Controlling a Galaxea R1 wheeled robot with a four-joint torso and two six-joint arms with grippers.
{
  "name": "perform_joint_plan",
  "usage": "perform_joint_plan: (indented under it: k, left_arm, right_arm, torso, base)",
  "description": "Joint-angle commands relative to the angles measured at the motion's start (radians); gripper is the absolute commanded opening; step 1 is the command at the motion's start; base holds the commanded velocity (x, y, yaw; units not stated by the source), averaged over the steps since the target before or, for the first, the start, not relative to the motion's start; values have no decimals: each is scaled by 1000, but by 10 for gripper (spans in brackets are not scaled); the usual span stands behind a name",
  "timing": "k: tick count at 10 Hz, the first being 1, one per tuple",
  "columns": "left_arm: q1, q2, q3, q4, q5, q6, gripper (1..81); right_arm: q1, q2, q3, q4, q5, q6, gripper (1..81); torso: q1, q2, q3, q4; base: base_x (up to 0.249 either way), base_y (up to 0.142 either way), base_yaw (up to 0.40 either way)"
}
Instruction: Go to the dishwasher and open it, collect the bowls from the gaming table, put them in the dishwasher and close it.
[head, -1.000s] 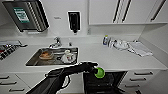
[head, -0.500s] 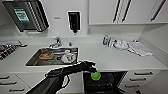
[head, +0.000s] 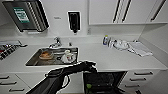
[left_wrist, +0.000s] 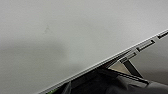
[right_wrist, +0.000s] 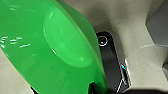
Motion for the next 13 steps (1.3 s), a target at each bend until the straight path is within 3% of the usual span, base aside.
perform_joint_plan:
  k: [1, 3, 6, 9, 11, 13]
  left_arm:
    - [-147, 65, 22, 1, 36, 4, 811]
    - [-143, 65, 80, -50, 33, 4, 811]
    - [-131, -150, 399, -139, 36, 4, 811]
    - [-40, -395, 676, -137, 31, -10, 811]
    - [23, -511, 754, -131, 26, -10, 811]
    - [72, -568, 786, -130, 26, -8, 811]
  right_arm:
    - [42, -36, -1, -6, -31, -3, 10]
    - [42, -40, 4, -6, -30, -3, 10]
    - [47, -84, 39, -5, -24, 6, 10]
    - [77, -198, 151, -5, -22, 11, 10]
    - [101, -252, 205, -3, -25, 12, 10]
    - [122, -281, 237, 1, -33, 12, 10]
  torso:
    - [0, 0, 0, 0]
    - [0, 0, 0, 0]
    - [0, 0, 0, 0]
    - [0, 0, 0, 0]
    - [0, 0, 0, 0]
    - [0, 0, 0, 0]
  base:
    - [0, 0, 0]
    - [0, 0, 0]
    - [0, 0, 0]
    - [0, 0, 0]
    - [0, 0, 0]
    - [0, 0, 0]
